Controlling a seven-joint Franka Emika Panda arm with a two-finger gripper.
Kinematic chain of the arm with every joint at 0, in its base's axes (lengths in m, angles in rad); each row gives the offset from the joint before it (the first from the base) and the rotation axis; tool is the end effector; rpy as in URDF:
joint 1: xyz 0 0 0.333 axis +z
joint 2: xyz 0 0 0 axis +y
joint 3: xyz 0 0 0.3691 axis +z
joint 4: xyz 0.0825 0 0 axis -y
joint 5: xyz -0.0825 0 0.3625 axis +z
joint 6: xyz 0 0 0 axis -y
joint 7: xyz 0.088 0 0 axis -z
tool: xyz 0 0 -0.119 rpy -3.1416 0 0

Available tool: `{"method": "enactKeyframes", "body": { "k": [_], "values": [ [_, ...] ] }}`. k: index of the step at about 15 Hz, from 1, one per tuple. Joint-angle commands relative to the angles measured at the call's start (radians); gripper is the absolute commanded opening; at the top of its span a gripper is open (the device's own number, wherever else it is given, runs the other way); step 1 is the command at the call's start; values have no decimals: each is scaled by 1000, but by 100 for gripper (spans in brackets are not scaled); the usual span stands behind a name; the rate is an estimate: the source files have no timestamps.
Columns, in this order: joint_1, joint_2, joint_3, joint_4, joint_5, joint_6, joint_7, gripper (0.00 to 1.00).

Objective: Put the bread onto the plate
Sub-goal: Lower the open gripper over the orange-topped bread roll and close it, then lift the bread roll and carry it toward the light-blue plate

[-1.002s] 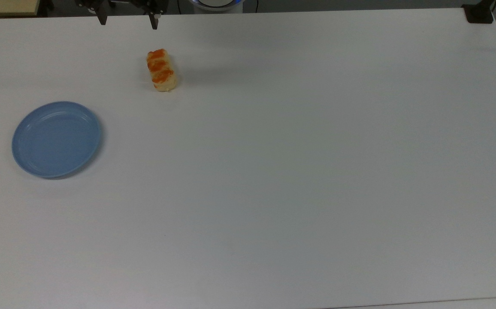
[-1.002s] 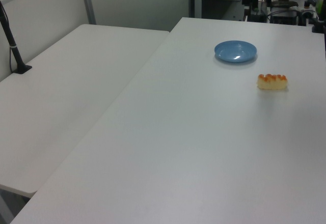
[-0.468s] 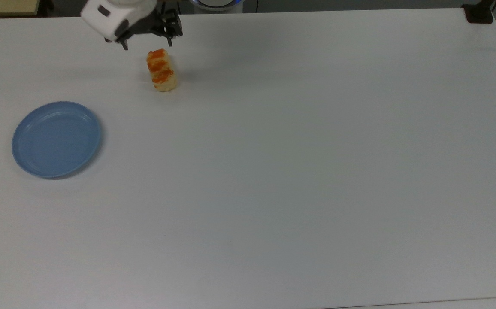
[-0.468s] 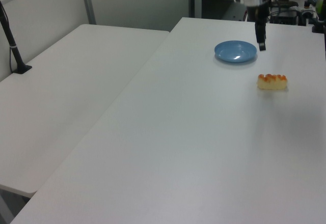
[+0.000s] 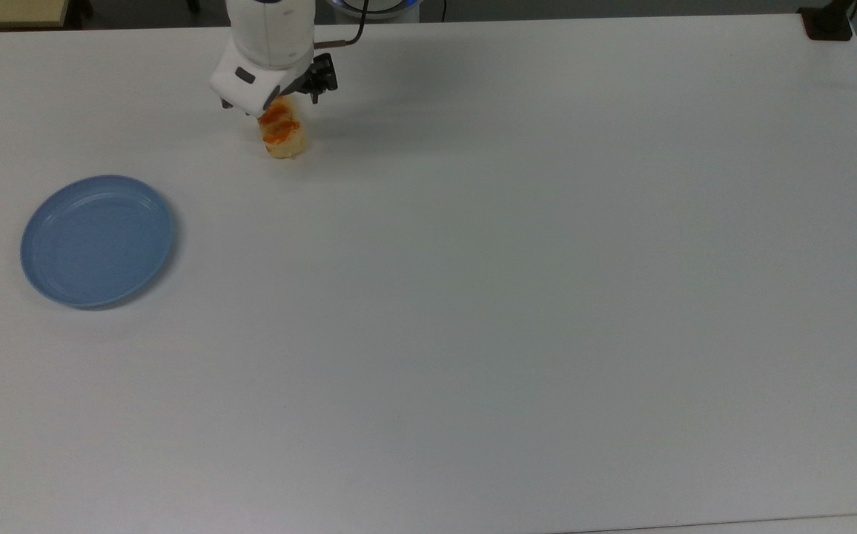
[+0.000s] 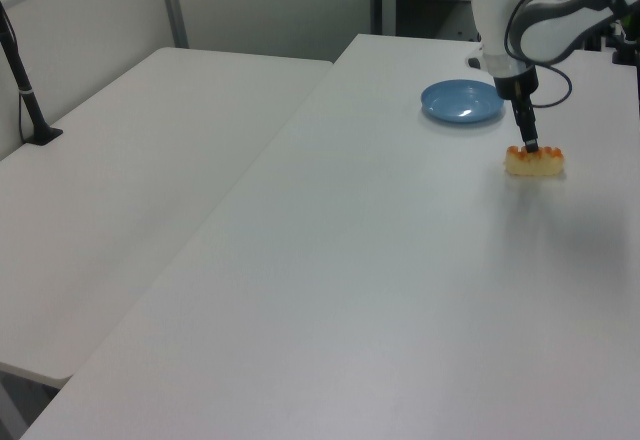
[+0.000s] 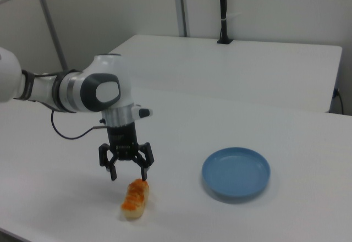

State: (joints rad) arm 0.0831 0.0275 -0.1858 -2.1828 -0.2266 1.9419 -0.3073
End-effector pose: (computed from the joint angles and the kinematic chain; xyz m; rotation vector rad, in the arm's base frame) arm 0.4828 -0.0672 0.4134 2.9258 0.4647 -0.4528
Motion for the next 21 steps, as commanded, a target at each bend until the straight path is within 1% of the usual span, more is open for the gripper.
{"method": "enactKeyframes", "body": {
  "k": [1, 3, 5, 7, 10, 12, 13, 14, 15, 16, 18, 20, 21],
  "values": [
    [12, 15, -6, -45, -51, 58, -19, 91],
    [10, 28, -6, -55, -68, 83, -19, 78],
    [12, 40, -6, -58, -71, 94, -19, 60],
    [21, 57, -6, -58, -71, 95, -10, 46],
    [21, 46, -6, -42, -63, 86, -7, 27],
    [12, 42, -9, 26, -54, 33, -16, 26],
    [6, 42, -15, 82, -48, -12, -19, 26],
    [-2, 43, -32, 140, -33, -47, -30, 26],
    [-17, 55, -73, 228, 22, -76, -70, 26],
    [-46, 90, -102, 323, 73, -80, -96, 26],
    [-74, 199, -141, 465, 107, -77, -90, 26],
    [-104, 311, -185, 567, 150, -66, -88, 26],
    [-129, 363, -196, 610, 174, -49, -85, 26]
  ]
}}
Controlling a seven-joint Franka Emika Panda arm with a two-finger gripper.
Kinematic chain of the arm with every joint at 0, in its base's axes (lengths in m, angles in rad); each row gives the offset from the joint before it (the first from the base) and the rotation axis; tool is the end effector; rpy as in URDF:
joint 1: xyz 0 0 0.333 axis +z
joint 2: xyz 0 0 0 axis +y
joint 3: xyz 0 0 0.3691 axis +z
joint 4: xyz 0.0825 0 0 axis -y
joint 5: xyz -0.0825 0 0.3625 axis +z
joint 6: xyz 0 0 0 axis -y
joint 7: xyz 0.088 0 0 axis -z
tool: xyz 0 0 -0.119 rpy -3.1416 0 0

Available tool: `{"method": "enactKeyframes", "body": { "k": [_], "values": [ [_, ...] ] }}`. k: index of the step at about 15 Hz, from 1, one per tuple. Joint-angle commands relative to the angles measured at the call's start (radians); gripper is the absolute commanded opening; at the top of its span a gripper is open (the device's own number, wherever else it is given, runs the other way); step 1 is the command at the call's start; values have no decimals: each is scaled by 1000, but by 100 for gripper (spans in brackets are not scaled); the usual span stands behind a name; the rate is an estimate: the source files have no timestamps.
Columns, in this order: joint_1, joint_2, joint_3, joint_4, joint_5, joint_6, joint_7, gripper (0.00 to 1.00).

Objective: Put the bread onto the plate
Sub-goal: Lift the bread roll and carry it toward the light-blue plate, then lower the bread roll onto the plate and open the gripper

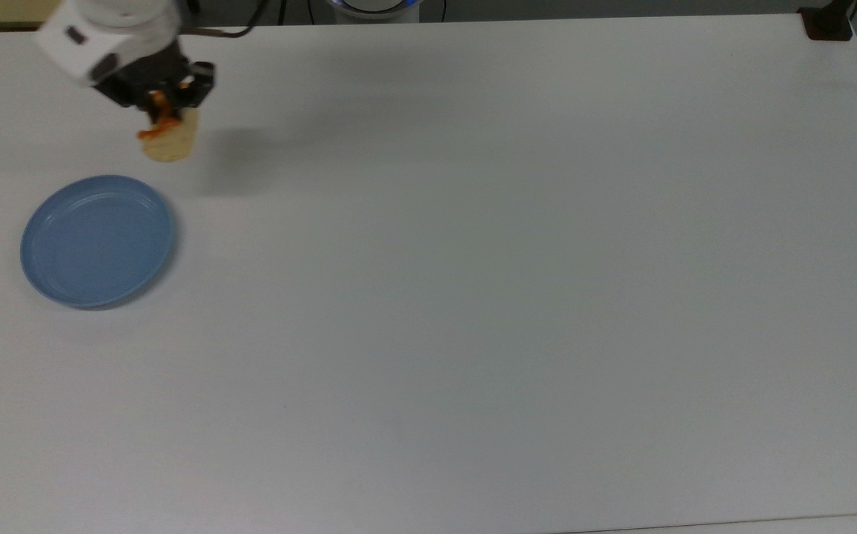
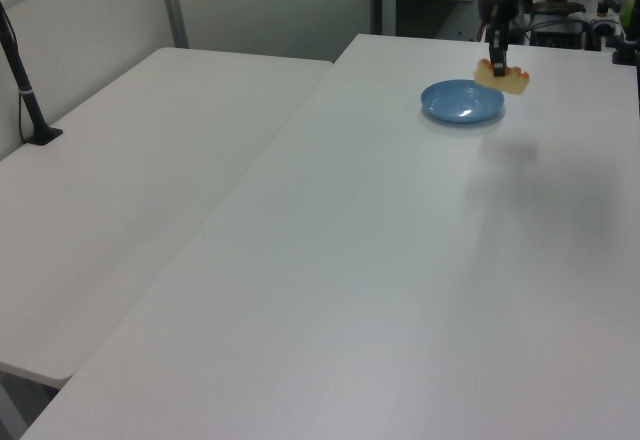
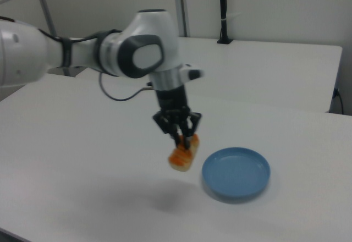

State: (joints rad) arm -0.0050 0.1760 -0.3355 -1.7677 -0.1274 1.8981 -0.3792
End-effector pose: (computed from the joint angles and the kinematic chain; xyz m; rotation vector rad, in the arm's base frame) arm 0.5612 -0.1963 0.5105 2.9821 0.1279 -0.1451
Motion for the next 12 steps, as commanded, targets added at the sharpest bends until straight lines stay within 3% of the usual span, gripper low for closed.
{"method": "enactKeyframes", "body": {
  "k": [1, 6, 7, 9, 11, 12],
  "values": [
    [-64, 259, -46, 238, 96, 30, -3, 26],
    [-95, 391, -46, 269, 109, 214, 127, 28],
    [-90, 402, -46, 269, 106, 237, 163, 34],
    [-82, 401, -46, 264, 101, 243, 181, 100],
    [-79, 352, -43, 257, 101, 239, 184, 100],
    [-76, 253, -37, 207, 103, 224, 189, 100]
  ]
}}
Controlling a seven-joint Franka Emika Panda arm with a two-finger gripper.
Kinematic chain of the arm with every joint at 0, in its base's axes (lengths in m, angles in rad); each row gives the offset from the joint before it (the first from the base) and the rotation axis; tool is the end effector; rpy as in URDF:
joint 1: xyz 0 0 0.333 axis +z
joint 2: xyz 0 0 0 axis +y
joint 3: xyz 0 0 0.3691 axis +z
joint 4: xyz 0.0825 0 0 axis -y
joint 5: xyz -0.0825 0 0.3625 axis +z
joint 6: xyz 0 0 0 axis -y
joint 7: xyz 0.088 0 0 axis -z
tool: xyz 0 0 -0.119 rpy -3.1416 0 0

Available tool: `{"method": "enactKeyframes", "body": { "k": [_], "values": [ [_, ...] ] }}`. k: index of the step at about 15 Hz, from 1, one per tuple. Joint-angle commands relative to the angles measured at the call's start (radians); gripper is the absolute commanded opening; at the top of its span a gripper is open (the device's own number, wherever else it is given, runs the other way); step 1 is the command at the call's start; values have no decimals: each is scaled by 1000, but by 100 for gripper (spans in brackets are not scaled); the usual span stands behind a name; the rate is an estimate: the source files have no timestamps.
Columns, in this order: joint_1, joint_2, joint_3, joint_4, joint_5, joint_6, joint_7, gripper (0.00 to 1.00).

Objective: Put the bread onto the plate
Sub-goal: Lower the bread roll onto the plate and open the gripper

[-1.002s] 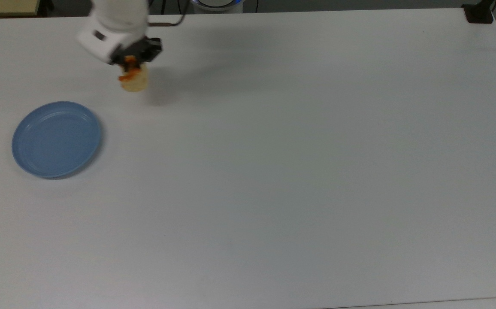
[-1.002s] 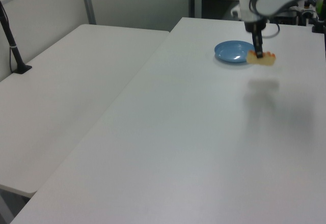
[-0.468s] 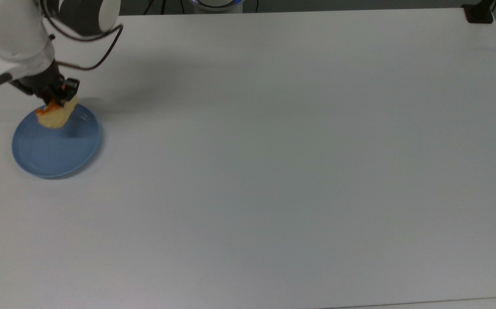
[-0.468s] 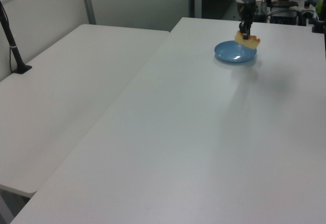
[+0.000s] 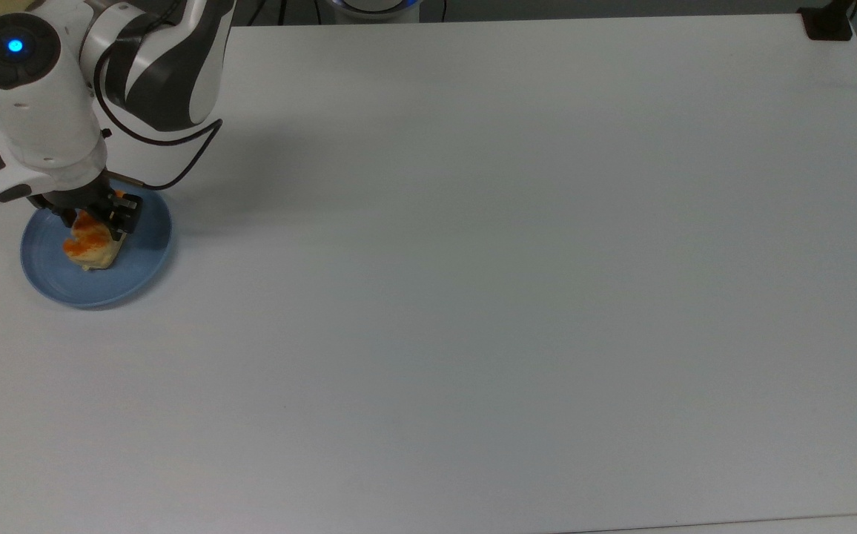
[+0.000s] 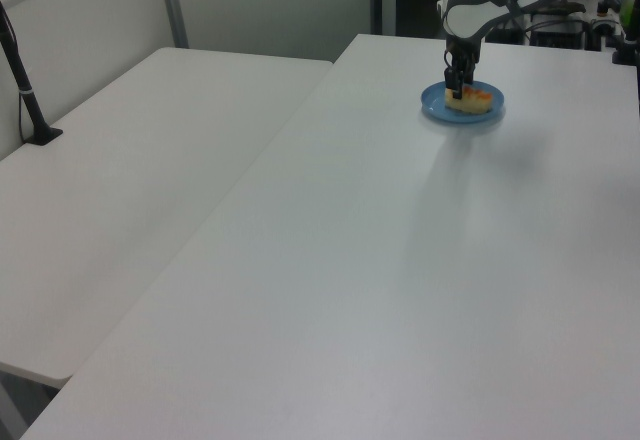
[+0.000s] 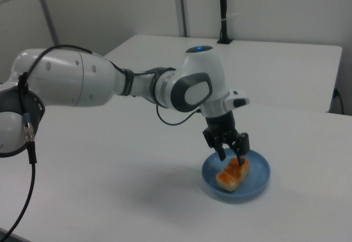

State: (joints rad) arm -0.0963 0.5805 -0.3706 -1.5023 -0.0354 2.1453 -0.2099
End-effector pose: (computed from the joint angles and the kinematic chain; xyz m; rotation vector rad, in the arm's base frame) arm 0.6661 -0.2772 0.3994 2.8831 -0.2503 0.0254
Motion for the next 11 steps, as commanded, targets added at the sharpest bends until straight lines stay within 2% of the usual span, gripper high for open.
{"method": "enactKeyframes", "body": {
  "k": [1, 3, 4, 6, 9, 11],
  "values": [
    [24, -228, 4, -96, 11, -53, 33, 100],
    [73, -344, 5, -118, 6, -201, 85, 100],
    [93, -413, 27, -116, -9, -311, 122, 100],
    [98, -505, 118, -115, -21, -471, 133, 100],
    [118, -569, 206, -102, -24, -608, 182, 100],
    [131, -590, 217, -96, -23, -619, 227, 100]
  ]
}}
